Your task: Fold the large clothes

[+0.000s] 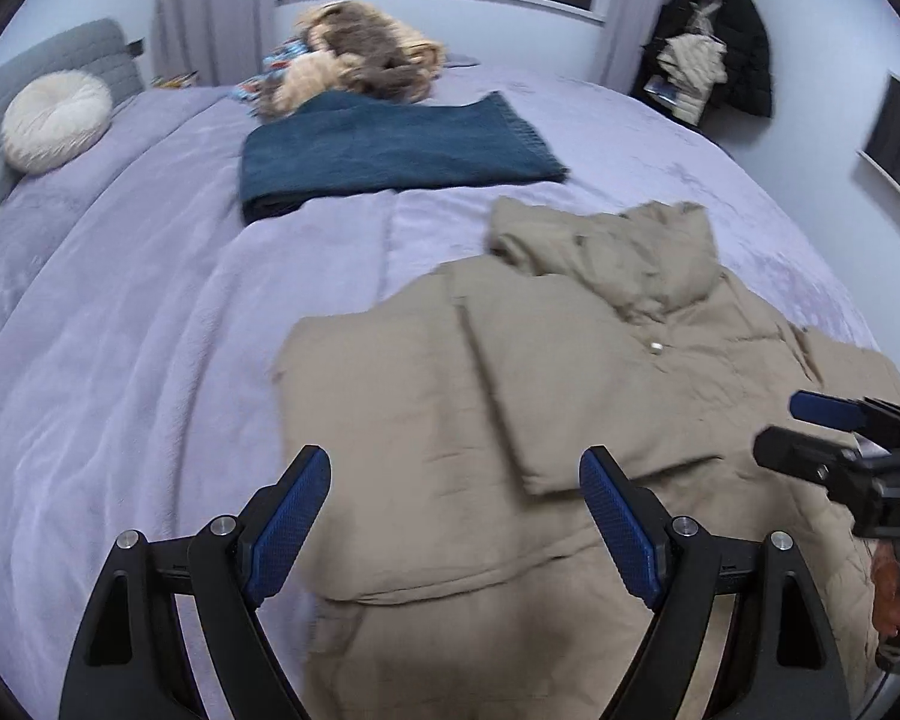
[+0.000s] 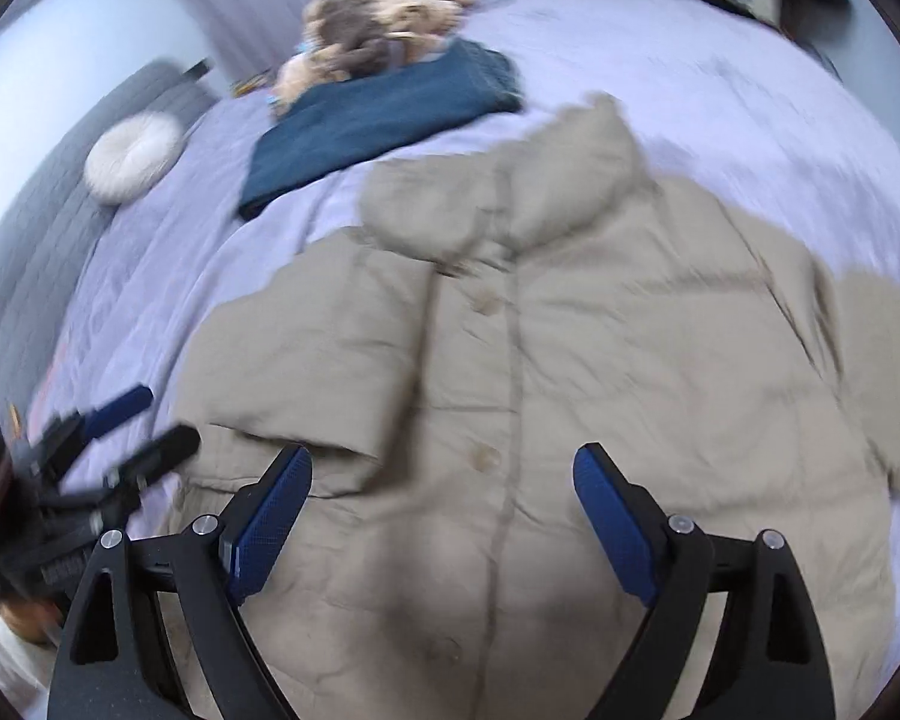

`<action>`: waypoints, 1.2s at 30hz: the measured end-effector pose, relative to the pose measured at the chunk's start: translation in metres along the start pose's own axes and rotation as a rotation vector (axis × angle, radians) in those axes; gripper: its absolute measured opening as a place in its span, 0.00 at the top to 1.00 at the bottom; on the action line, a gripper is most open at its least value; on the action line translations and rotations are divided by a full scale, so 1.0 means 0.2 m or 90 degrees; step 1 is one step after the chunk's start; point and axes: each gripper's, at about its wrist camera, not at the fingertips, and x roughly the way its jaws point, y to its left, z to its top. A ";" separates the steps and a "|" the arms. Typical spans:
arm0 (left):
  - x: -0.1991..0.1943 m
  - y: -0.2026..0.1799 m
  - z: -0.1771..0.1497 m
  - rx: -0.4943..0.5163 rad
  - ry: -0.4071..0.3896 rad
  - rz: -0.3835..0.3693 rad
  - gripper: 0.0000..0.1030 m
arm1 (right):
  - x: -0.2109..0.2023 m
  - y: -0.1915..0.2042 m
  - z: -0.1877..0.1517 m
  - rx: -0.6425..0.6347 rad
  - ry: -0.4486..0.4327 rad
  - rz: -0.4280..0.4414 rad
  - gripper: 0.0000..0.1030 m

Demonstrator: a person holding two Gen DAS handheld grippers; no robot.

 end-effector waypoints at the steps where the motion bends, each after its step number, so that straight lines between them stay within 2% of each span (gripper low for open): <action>1: 0.03 0.09 0.00 -0.036 0.008 0.019 0.16 | 0.02 0.09 0.01 -0.045 -0.005 -0.011 0.11; 3: 0.09 0.23 0.00 -0.090 0.019 0.028 0.17 | 0.09 0.28 0.03 -0.145 -0.004 -0.052 0.11; 5: 0.17 0.32 -0.01 -0.120 0.033 0.039 0.26 | 0.19 0.44 0.02 -0.240 0.008 -0.102 0.11; 6: 0.21 0.35 -0.01 -0.126 0.048 0.039 0.36 | 0.25 0.51 0.01 -0.283 0.014 -0.129 0.11; 9: 0.30 0.35 -0.05 -0.130 0.065 0.051 0.37 | 0.39 0.61 -0.01 -0.366 0.021 -0.189 0.12; 11: 0.33 0.32 -0.06 -0.128 0.069 0.057 0.37 | 0.45 0.60 -0.02 -0.386 0.013 -0.223 0.17; 12: 0.33 0.31 -0.07 -0.127 0.067 0.057 0.37 | 0.46 0.58 0.00 -0.377 0.009 -0.230 0.48; 13: 0.33 0.30 -0.08 -0.127 0.064 0.060 0.37 | 0.45 0.54 0.02 -0.356 0.004 -0.231 0.97; 14: 0.33 0.30 -0.08 -0.125 0.063 0.061 0.37 | 0.44 0.49 0.05 -0.321 0.000 -0.234 0.95; 17: 0.32 0.26 -0.09 -0.110 0.061 0.063 0.37 | 0.30 0.27 0.14 -0.156 -0.042 -0.198 0.95; 20: 0.34 0.20 -0.09 -0.076 0.061 0.068 0.37 | 0.21 0.04 0.14 -0.014 -0.053 -0.156 0.95; 22: 0.36 0.16 -0.08 -0.054 0.066 0.085 0.37 | 0.21 -0.10 0.09 0.069 -0.035 -0.136 0.95; 24: 0.37 0.16 -0.07 -0.053 0.074 0.097 0.37 | 0.26 -0.21 0.04 0.134 0.008 -0.086 0.95; 26: 0.33 0.16 -0.05 -0.061 0.072 0.092 0.37 | 0.29 -0.30 -0.01 0.190 0.053 -0.039 0.86; 27: 0.30 0.17 -0.03 -0.062 0.061 0.087 0.37 | 0.27 -0.33 -0.03 0.209 0.057 -0.038 0.69; 28: 0.25 0.17 0.00 -0.062 0.045 0.082 0.37 | 0.23 -0.36 -0.04 0.218 0.052 -0.043 0.61; 30: 0.18 0.18 0.04 -0.059 0.017 0.079 0.37 | 0.11 -0.40 -0.05 0.236 0.010 -0.062 0.61; 32: 0.16 0.18 0.09 -0.057 0.003 0.077 0.37 | -0.02 -0.42 -0.05 0.237 -0.058 -0.092 0.63; 34: 0.19 0.16 0.12 -0.051 0.006 0.083 0.37 | -0.11 -0.39 -0.01 0.207 -0.115 -0.107 0.79; 36: 0.26 0.12 0.11 -0.043 0.026 0.085 0.37 | -0.11 -0.33 0.07 0.154 -0.123 -0.093 0.79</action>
